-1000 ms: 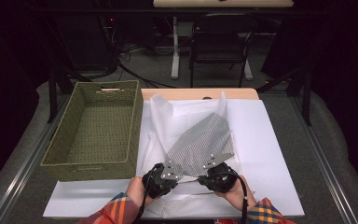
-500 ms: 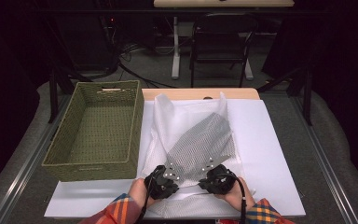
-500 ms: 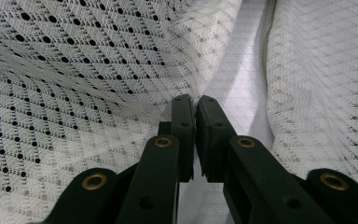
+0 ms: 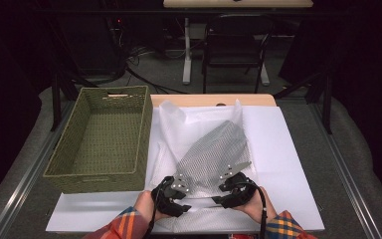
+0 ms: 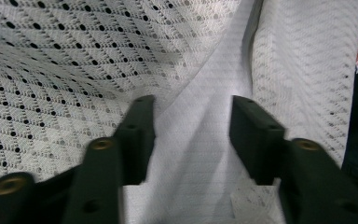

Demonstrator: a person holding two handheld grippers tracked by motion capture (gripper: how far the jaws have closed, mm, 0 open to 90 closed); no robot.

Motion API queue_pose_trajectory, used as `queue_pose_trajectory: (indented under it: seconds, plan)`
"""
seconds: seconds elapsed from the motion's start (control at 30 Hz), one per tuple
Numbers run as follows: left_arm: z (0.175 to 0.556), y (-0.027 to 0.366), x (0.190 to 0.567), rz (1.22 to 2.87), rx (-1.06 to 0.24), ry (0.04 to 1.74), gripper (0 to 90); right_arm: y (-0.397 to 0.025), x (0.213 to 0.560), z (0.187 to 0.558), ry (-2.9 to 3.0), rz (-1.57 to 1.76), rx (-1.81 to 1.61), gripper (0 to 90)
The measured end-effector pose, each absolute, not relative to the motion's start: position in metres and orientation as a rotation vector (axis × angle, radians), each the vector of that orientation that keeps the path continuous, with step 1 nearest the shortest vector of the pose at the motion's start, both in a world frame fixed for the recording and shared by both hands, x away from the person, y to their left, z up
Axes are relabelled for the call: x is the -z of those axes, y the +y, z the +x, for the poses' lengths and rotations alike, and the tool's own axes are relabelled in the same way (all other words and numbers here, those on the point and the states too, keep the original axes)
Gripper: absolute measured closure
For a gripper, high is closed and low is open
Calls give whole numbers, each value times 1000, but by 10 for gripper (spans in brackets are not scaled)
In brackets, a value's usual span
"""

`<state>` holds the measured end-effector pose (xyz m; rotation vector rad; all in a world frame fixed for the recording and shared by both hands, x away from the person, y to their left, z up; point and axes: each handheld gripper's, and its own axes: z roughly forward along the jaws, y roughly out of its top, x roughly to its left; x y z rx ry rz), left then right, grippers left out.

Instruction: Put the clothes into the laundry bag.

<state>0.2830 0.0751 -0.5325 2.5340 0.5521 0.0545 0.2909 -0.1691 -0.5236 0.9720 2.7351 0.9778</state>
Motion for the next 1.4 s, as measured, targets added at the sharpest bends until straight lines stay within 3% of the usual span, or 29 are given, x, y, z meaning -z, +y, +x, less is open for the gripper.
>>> queue_pose_trajectory:
  seconds: [0.2, 0.27, 0.47, 1.4]
  plan:
    - [277, 81, 518, 2470, -112, 558, 304, -177, 514, 287, 2673, 956, -1033, 262]
    - [273, 85, 513, 2438, -184, 552, 258, -180, 510, 285, 2641, 951, -1057, 218]
    - [265, 96, 497, 2337, -334, 556, 155, -192, 488, 277, 2468, 909, -1134, 156]
    - [237, 178, 466, 2079, -524, 628, 49, -253, 467, 250, 2207, 968, -1195, 10]
